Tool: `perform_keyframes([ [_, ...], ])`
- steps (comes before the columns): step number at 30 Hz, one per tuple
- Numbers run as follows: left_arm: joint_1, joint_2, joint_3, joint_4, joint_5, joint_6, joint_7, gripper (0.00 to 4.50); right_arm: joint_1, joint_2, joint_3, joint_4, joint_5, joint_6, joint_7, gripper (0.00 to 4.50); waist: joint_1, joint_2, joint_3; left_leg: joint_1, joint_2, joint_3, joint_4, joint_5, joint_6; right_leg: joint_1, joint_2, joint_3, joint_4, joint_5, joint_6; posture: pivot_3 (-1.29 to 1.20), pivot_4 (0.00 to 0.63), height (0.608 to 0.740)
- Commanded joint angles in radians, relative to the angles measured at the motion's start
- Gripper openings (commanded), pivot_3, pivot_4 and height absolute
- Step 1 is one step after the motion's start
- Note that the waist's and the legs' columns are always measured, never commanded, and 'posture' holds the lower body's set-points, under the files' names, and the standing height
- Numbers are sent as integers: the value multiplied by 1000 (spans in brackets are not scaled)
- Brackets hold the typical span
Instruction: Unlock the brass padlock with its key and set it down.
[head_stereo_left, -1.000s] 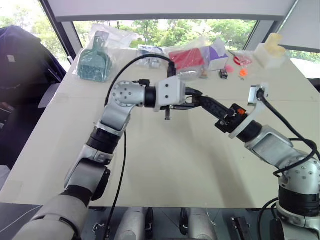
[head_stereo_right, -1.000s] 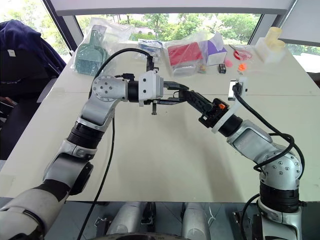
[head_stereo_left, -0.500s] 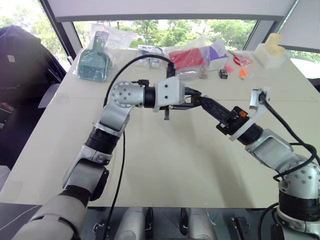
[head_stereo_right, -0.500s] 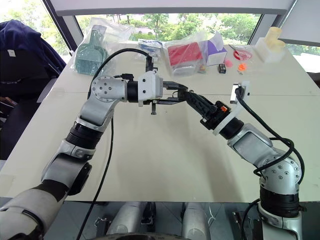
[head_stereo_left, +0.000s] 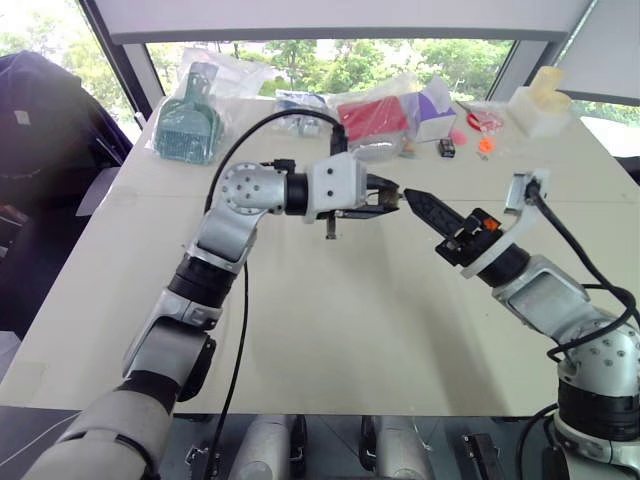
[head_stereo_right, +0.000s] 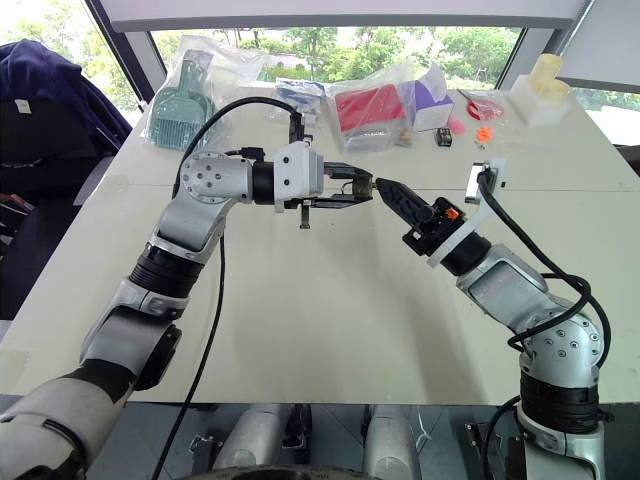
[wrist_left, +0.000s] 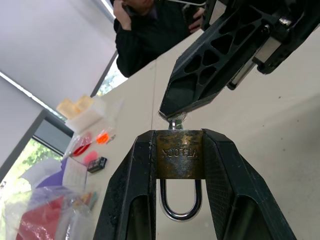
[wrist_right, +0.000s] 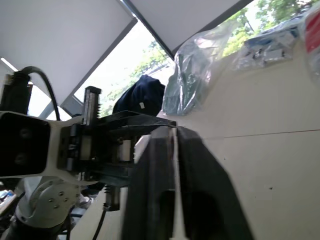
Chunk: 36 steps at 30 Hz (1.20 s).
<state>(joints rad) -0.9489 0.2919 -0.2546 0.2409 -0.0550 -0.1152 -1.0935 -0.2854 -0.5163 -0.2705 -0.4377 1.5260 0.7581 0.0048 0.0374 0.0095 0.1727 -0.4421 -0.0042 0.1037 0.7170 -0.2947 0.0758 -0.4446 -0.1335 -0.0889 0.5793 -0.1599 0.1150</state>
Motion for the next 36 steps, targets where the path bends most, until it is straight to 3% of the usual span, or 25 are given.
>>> perform_keyframes([
  [1,-14,-1,12,-33,-11,-46,22,723,-7,3,-1,-5,7,-8,-11,65,0,0,0,0,0,0,0,0,0,0,0,0,0,0,0,0,150,735],
  [15,24,-3,-6,-37,105,-339,162,723,-13,103,-4,29,33,-66,-137,65,0,0,0,0,0,0,0,0,0,0,0,0,0,0,0,0,150,735],
  [24,6,-3,0,21,269,-610,377,723,-15,216,4,39,110,-134,-277,65,-1,0,0,0,0,0,0,0,0,0,0,0,0,0,0,0,150,735],
  [31,-24,10,13,79,406,-792,560,723,-38,245,-3,56,179,-172,-345,65,-1,1,0,0,0,0,-1,0,0,0,0,0,0,0,0,0,150,735],
  [36,-36,5,-15,145,341,-706,495,723,-44,186,-17,41,115,-173,-270,65,1,1,0,0,0,1,-1,0,0,0,0,0,0,0,0,0,150,735],
])
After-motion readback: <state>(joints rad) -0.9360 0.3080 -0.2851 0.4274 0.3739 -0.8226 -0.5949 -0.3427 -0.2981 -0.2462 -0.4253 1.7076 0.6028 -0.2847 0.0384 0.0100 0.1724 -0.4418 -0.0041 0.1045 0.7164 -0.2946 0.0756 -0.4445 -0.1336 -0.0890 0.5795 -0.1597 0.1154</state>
